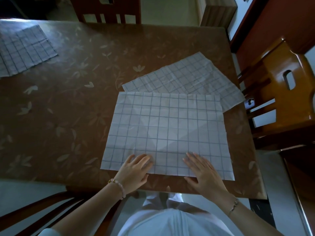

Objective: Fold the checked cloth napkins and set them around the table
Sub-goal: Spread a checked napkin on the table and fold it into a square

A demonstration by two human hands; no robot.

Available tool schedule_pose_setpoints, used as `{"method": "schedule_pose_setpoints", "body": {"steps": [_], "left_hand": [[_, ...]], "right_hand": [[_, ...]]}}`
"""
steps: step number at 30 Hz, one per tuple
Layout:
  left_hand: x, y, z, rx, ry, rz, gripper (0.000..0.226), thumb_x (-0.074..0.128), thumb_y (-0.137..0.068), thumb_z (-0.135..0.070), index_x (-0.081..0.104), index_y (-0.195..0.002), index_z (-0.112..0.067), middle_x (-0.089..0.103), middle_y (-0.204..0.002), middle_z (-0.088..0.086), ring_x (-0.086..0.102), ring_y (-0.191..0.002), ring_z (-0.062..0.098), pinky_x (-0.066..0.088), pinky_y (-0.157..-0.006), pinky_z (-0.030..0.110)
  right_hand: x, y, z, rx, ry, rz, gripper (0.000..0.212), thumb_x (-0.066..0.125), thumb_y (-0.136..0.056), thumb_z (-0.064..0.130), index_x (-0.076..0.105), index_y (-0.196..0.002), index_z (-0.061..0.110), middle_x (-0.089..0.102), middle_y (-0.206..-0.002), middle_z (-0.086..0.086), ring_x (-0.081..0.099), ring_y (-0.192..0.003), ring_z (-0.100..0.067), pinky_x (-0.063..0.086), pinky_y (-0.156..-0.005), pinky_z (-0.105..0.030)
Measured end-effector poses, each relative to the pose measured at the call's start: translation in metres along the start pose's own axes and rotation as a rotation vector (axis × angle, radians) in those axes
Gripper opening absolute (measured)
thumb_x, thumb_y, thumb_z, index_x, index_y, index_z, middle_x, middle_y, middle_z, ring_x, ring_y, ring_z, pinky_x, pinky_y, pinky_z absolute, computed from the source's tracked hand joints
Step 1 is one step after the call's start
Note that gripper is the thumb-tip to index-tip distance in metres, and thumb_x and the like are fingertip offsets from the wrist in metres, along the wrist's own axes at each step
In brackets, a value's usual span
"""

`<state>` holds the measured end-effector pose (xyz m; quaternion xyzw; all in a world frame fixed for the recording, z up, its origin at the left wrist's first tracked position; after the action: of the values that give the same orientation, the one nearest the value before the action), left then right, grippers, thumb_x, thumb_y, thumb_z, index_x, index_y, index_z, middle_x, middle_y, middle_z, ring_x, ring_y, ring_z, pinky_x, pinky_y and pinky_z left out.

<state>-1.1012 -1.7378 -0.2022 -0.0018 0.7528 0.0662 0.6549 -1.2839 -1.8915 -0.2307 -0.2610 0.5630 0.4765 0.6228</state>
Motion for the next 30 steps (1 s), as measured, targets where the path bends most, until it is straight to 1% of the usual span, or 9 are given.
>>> {"method": "schedule_pose_setpoints", "body": {"steps": [5,7,9,12,14,17,21,26,30], "left_hand": [[-0.008,-0.009,0.0,-0.021,-0.022,-0.063,0.031,0.078,-0.059,-0.009,0.069,-0.088,-0.015,0.066,-0.103,0.002,0.065,-0.093,0.018,0.056,-0.075,0.037],[-0.013,-0.011,0.005,-0.084,-0.001,-0.091,0.027,0.074,-0.065,-0.012,0.069,-0.091,-0.016,0.066,-0.102,0.001,0.064,-0.094,0.018,0.055,-0.079,0.038],[-0.019,-0.011,0.009,-0.262,0.057,-0.088,0.029,0.055,-0.08,-0.026,0.064,-0.105,-0.015,0.063,-0.11,0.001,0.061,-0.103,0.019,0.05,-0.088,0.041],[-0.011,-0.006,0.012,-0.584,0.094,0.168,0.057,0.022,-0.094,-0.04,0.028,-0.142,-0.011,0.03,-0.149,0.007,0.028,-0.137,0.025,0.022,-0.111,0.05],[0.001,-0.003,0.009,-0.69,0.134,0.325,0.062,0.017,-0.097,-0.044,0.001,-0.148,-0.012,-0.001,-0.156,0.006,0.003,-0.143,0.026,0.006,-0.114,0.052],[0.004,-0.008,0.016,-0.722,0.164,0.314,0.064,0.012,-0.096,-0.047,-0.009,-0.147,-0.014,-0.012,-0.156,0.002,-0.006,-0.143,0.023,0.002,-0.112,0.058],[-0.007,-0.026,0.056,-0.701,0.172,0.273,0.064,0.017,-0.097,-0.046,-0.011,-0.147,-0.017,-0.006,-0.156,-0.004,-0.005,-0.143,0.019,-0.002,-0.11,0.058],[-0.014,-0.059,0.104,-0.621,0.207,0.263,0.058,0.017,-0.098,-0.043,-0.006,-0.148,-0.025,0.004,-0.156,-0.008,-0.009,-0.142,0.017,-0.008,-0.113,0.053],[-0.022,-0.081,0.114,-0.579,0.193,0.301,0.057,0.018,-0.099,-0.041,-0.005,-0.148,-0.026,0.001,-0.156,-0.007,-0.012,-0.142,0.018,-0.009,-0.113,0.051]], "right_hand": [[-0.003,-0.001,0.005,0.029,-0.025,-0.03,0.059,0.036,-0.087,0.05,0.035,-0.141,0.025,0.037,-0.147,0.005,0.032,-0.137,-0.018,0.017,-0.115,-0.034],[-0.011,-0.006,0.004,0.055,-0.067,-0.068,0.057,0.034,-0.088,0.047,0.044,-0.137,0.021,0.046,-0.141,0.002,0.041,-0.132,-0.019,0.028,-0.11,-0.037],[-0.022,-0.014,-0.004,0.109,-0.097,-0.118,0.059,0.028,-0.088,0.046,0.043,-0.137,0.018,0.047,-0.14,-0.001,0.041,-0.131,-0.02,0.026,-0.109,-0.039],[-0.032,-0.026,-0.027,0.204,-0.056,-0.099,0.071,0.008,-0.086,0.049,0.032,-0.144,0.016,0.03,-0.151,-0.001,0.022,-0.141,-0.017,0.013,-0.114,-0.044],[-0.031,-0.029,-0.039,0.232,-0.007,-0.039,0.076,-0.001,-0.082,0.051,0.024,-0.147,0.018,0.019,-0.155,0.002,0.013,-0.143,-0.014,0.007,-0.114,-0.045],[-0.031,-0.026,-0.042,0.24,0.052,-0.027,0.071,0.007,-0.086,0.048,0.032,-0.144,0.017,0.03,-0.151,0.0,0.026,-0.139,-0.016,0.016,-0.112,-0.051],[-0.028,-0.01,-0.024,0.196,0.141,-0.02,0.057,0.03,-0.085,0.041,0.054,-0.129,0.014,0.055,-0.133,-0.002,0.053,-0.12,-0.018,0.041,-0.096,-0.054],[-0.02,0.005,0.005,0.093,0.103,-0.057,0.051,0.037,-0.082,0.039,0.059,-0.124,0.02,0.058,-0.129,0.003,0.055,-0.118,-0.016,0.039,-0.096,-0.055],[-0.021,0.009,0.027,-0.001,0.061,-0.045,0.046,0.037,-0.085,0.038,0.058,-0.123,0.024,0.058,-0.127,0.008,0.053,-0.12,-0.012,0.041,-0.098,-0.053]]}}
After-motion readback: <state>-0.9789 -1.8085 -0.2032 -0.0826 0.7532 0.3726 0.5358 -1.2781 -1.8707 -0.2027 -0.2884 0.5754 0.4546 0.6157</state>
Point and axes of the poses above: each hand's wrist, its own y-axis away from the middle knuckle, its own x-axis out of the palm, z = x × y, the point moved 5 cm from there along -y, towards the middle knuckle
